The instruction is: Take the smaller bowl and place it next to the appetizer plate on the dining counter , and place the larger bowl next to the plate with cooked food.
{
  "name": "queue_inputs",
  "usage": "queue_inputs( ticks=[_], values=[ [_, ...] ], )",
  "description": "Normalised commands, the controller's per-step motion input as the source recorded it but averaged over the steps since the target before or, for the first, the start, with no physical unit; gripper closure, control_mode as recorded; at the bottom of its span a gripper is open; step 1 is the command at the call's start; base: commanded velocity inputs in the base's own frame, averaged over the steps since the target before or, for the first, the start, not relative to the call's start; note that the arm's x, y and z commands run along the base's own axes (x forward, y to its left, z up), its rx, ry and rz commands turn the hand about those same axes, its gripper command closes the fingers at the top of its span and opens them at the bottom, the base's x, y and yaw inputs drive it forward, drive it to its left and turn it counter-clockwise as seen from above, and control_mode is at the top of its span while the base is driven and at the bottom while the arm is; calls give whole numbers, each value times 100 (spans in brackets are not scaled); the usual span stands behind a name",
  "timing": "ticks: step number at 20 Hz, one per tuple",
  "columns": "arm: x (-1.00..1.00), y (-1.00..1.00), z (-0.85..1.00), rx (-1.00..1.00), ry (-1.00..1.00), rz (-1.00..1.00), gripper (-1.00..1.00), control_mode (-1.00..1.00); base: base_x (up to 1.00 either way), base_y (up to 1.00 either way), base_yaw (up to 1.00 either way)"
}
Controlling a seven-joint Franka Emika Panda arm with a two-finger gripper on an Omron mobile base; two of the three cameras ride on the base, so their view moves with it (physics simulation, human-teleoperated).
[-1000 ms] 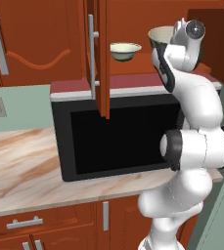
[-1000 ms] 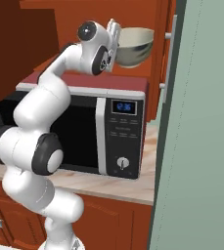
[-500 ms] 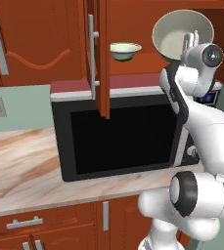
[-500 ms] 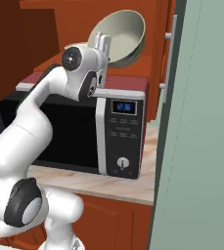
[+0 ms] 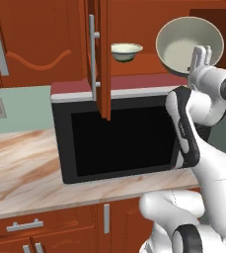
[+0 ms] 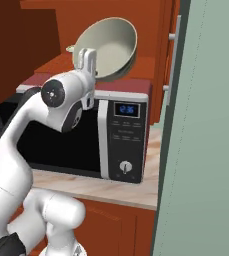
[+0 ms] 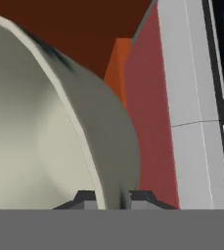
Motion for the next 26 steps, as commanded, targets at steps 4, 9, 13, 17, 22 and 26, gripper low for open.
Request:
queue_inputs(
  ticks=[4,9,13,17,22,26],
  values=[
    [-100,43,27,0,28,29,100,-100,0,0,0],
    [-100,36,2,-1,19,21,100,-100,0,0,0],
    [-74,30,-59,-2,7,10,100,-100,0,0,0],
    [-51,21,-66,0,2,0,100,-100,0,0,0],
    [-62,10,-31,12,0,0,100,-100,0,0,0],
    [-88,10,-9,22,-6,0,100,-100,0,0,0]
  ],
)
